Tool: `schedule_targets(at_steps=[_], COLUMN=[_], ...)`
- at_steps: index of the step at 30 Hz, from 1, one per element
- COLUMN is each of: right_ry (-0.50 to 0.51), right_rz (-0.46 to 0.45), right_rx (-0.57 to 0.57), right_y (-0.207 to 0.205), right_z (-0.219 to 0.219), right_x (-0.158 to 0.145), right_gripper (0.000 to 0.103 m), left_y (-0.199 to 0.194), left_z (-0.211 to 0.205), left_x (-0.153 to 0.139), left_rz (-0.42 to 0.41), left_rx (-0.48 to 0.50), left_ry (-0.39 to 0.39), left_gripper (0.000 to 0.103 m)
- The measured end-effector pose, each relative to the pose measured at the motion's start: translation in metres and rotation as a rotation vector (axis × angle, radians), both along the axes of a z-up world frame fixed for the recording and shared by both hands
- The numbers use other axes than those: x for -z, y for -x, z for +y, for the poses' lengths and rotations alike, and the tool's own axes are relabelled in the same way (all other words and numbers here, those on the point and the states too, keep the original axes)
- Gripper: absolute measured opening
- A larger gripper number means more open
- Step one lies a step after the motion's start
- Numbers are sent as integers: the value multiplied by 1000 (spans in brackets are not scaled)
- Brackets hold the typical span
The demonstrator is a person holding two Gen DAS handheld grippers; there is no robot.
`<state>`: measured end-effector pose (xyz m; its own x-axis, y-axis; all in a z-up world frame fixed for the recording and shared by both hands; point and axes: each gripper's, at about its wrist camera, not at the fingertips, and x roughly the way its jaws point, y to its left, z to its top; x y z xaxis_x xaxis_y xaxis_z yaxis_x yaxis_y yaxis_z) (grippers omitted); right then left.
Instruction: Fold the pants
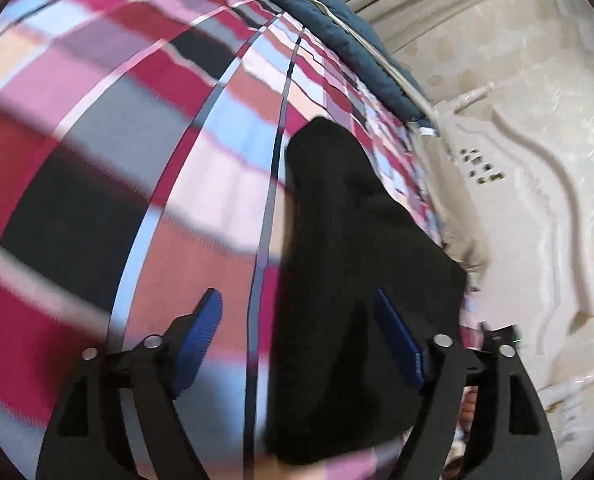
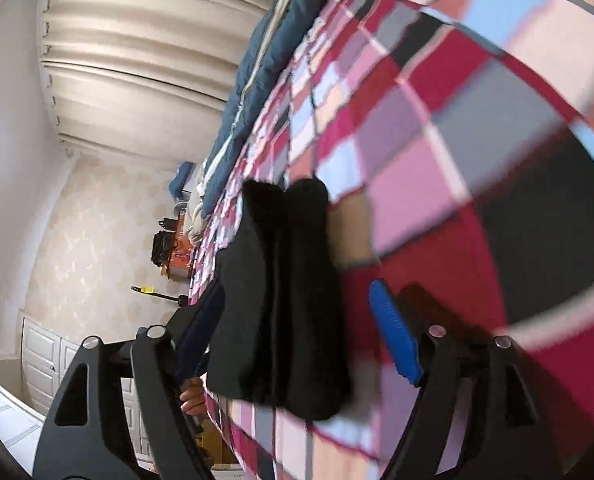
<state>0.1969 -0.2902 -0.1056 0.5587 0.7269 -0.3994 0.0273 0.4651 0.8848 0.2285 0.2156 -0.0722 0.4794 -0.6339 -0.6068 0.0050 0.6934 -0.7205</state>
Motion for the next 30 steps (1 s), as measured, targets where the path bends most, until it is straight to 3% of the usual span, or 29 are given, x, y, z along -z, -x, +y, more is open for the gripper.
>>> schedule_targets(at_steps=[2, 8, 12, 15, 18, 20, 23, 25, 26, 28, 30], right_ry=[-8, 23, 64, 65, 57, 46, 80, 115, 141, 169, 143], right_rz=[4, 7, 3, 2, -4, -2, 1, -5, -5, 15, 23], right_rx=[2, -50, -58, -76, -75, -70, -85, -99, -99, -96, -87], right_y=[14, 18, 15, 16, 17, 16, 13, 13, 13, 11, 12], right_z=[3, 33, 49, 56, 56, 58, 66, 73, 77, 80, 78], right_x=[0, -1, -3, -4, -3, -1, -4, -5, -5, -1, 3], right_gripper=[75, 81, 85, 86, 86, 86, 86, 86, 85, 55, 46], left_y=[18, 42, 41, 39, 39, 35, 31, 32, 33, 34, 37], left_z=[2, -2, -2, -11, -18, -16, -18, -22, -24, -25, -26], left_x=[1, 2, 5, 10, 14, 16, 17, 16, 17, 16, 15], left_rz=[16, 15, 32, 77, 83, 89, 101, 109, 104, 94, 86], left_rx=[6, -14, -37, 10, 25, 16, -3, -12, -11, -13, -17], left_ry=[37, 38, 90, 180, 156, 185, 183, 123, 97, 77, 41], left_gripper=[80, 83, 85, 85, 85, 85, 78, 59, 58, 53, 50])
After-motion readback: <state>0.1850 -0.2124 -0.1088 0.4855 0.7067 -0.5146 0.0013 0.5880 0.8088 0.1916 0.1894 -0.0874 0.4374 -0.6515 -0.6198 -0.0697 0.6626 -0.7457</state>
